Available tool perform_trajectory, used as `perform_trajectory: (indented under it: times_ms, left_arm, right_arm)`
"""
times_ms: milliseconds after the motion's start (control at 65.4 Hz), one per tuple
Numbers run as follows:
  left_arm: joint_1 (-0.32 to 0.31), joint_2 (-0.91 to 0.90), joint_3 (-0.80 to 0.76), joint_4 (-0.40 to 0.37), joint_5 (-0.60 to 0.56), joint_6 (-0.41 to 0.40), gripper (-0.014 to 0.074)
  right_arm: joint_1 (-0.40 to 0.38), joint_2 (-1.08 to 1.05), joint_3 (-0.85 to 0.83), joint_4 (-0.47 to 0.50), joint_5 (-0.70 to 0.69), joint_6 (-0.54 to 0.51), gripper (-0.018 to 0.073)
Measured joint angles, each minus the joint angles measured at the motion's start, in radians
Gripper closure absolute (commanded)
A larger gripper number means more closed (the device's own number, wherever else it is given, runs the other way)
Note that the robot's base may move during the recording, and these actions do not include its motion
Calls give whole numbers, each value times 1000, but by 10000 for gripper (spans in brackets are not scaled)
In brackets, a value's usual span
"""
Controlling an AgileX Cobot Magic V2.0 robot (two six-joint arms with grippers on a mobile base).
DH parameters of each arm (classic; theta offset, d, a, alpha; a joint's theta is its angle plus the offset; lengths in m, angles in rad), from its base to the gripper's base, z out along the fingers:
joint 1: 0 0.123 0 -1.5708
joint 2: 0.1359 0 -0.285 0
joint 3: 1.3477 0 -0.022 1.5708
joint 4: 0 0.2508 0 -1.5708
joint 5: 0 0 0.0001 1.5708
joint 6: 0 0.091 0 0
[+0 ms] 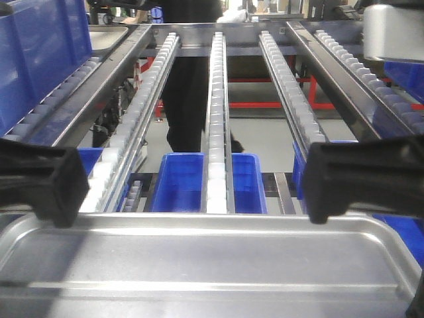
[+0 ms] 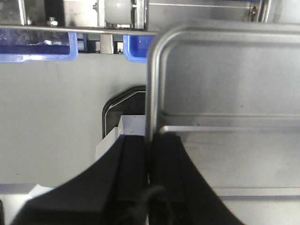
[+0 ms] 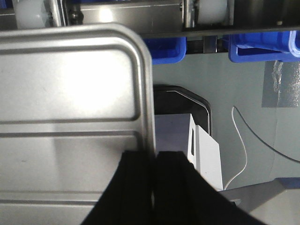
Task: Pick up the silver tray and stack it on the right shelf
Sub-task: 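Hold the tray in both grippers while the base turns and drives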
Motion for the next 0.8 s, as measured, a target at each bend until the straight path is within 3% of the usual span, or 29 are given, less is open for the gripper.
perform_trajectory:
  times_ms: [795]
  left_arm:
    - [0,0,0,0,5,0,697]
  right_arm:
    - [0,0,0,0,-5,0,490]
